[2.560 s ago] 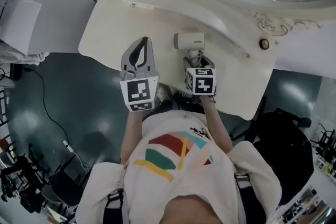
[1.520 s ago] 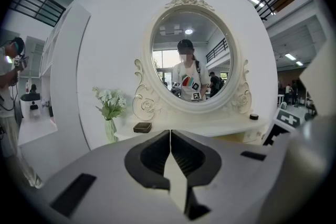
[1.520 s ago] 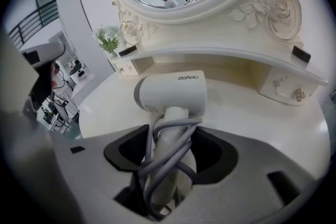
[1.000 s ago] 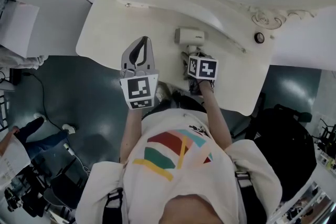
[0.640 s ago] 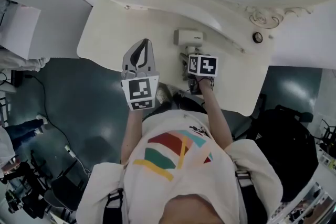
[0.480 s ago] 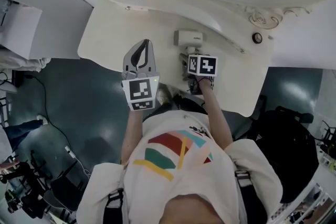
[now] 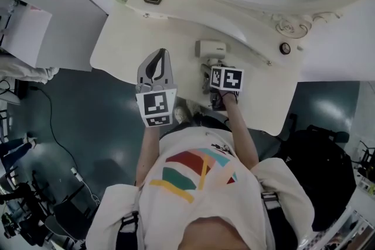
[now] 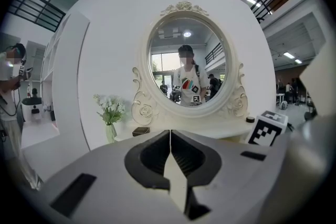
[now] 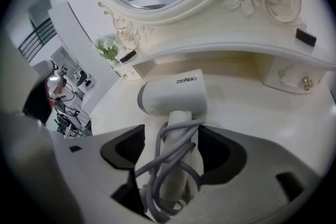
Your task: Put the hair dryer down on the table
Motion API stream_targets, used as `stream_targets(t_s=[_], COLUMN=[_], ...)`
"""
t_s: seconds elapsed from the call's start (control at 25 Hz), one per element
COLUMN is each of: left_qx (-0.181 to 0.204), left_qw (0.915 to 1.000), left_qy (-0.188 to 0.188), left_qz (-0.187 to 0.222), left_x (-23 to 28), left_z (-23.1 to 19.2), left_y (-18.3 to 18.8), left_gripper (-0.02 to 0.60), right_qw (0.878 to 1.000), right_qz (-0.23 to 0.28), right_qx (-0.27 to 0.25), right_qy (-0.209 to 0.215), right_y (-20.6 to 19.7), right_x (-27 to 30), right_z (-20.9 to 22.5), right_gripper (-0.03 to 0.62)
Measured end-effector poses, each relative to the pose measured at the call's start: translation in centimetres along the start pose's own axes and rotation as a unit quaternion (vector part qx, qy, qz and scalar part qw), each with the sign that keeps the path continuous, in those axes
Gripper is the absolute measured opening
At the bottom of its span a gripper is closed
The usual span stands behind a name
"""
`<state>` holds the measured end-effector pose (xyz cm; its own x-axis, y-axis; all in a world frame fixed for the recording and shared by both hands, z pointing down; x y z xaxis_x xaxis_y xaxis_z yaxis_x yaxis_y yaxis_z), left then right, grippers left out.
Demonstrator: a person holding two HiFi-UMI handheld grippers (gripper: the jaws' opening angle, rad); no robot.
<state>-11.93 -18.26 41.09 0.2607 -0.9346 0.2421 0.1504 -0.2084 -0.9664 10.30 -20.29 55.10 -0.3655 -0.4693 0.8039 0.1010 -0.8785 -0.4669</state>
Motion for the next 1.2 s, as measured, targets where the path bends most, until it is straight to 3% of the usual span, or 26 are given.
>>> stream_targets(t_s=[0.12, 0.32, 0.44, 0.52, 0.76, 0.92, 1.2], left_qx=[-0.006, -0.015, -0.021, -0.024, -0.036, -0.049, -0.041], left_qw=[1.0000, 0.9997, 0.9995, 0.9992, 0.9981, 0.9965, 0.9929], left_qy=[0.003, 0.003, 0.003, 0.004, 0.005, 0.006, 0.000], left_qz=[0.007, 0.017, 0.025, 0.033, 0.050, 0.067, 0.112], left_x=[-0.2, -0.6, -0.9, -1.1, -2.2, -3.2, -4.7], left_z=[-0.3, -0.5, -0.5, -0.5, -1.1, -1.4, -1.3], left_y=[0.3, 0.6, 1.1, 1.5, 3.0, 4.5, 7.6], left_gripper=[0.006, 0.006, 0.006, 0.006, 0.006, 0.006, 0.006], right_qw=[1.000, 0.993, 0.987, 0.981, 0.961, 0.940, 0.887], right_qz=[0.018, 0.091, 0.134, 0.165, 0.257, 0.310, 0.417], right_qx=[-0.002, -0.033, -0.059, -0.082, -0.106, -0.138, -0.200], right_qy=[-0.024, -0.067, -0.064, -0.057, -0.019, 0.001, 0.003], right_y=[0.3, 2.3, 4.1, 5.3, 7.5, 8.5, 8.8], right_x=[-0.7, -3.2, -5.4, -6.9, -11.3, -14.2, -19.0], right_z=[-0.1, -1.1, -2.3, -3.4, -6.9, -9.0, -12.4], right_gripper=[0.282, 0.282, 0.271, 0.212, 0.192, 0.153, 0.078])
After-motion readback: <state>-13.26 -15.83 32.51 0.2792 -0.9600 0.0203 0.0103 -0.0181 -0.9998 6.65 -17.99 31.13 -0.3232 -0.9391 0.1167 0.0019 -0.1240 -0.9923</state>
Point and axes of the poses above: the fingertips, and each gripper's own axes: x forward along the fingers, z to its right, y out of its top, the point moved 10 cm from there along -x, backward along the fingers, and after that the axes turned 1 degree about y, right-handed, at the moved point
